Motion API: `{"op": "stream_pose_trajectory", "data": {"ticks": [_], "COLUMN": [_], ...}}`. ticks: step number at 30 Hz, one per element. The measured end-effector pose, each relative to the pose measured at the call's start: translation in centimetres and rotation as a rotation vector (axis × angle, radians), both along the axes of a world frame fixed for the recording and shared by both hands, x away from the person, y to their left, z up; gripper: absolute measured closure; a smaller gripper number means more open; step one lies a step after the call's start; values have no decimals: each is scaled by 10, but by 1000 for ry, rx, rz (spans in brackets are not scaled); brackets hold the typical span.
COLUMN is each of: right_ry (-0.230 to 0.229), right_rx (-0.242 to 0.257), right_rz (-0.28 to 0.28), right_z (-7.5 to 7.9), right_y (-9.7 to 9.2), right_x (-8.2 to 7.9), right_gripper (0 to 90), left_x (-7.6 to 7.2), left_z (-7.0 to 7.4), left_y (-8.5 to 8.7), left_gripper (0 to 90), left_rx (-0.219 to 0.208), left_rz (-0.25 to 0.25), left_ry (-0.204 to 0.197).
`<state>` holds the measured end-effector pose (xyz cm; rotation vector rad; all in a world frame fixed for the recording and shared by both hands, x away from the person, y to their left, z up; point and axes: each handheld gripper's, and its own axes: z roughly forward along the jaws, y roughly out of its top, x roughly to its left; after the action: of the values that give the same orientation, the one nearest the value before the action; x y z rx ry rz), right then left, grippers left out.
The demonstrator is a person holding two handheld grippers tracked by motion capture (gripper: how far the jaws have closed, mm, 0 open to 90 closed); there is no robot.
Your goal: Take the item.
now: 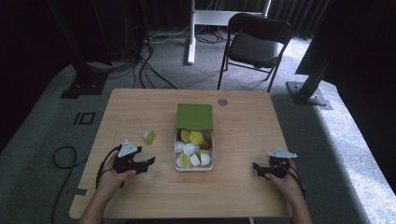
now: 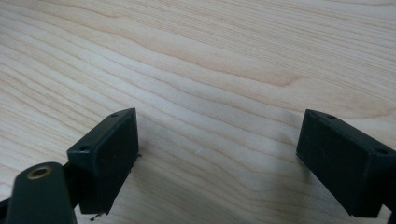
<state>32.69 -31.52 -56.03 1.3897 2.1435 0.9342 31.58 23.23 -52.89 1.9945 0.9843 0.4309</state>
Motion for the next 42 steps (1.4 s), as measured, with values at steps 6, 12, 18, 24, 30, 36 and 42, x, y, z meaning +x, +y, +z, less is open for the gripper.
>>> {"op": "stream_pose_trajectory", "data": {"ticks": [6, 12, 18, 24, 30, 36, 42], "right_ry": [0, 0, 0, 0, 0, 0, 0], "right_rx": [-1, -1, -1, -1, -1, -1, -1], "right_rz": [1, 1, 1, 1, 1, 1, 1], "right_z": [0, 0, 0, 0, 0, 0, 0], "right_y": [0, 0, 0, 0, 0, 0, 0], "right_x": [0, 0, 0, 0, 0, 0, 0], "right_gripper": [125, 124, 124, 124, 124, 124, 124], "left_x": [-17, -26, -36, -44, -51, -54, -51], "left_z": [-4, -8, -13, -19, -20, -24, -25], "left_y": [-7, -9, -9, 2, 25, 42, 44], "left_gripper": [231, 231, 231, 231, 230, 199, 193], "left_rx": [42, 42, 96, 117, 159, 169, 163], "left_rz": [-104, -171, -263, -265, -214, -168, -141], "left_ry": [11, 11, 13, 23, 21, 33, 64]}}
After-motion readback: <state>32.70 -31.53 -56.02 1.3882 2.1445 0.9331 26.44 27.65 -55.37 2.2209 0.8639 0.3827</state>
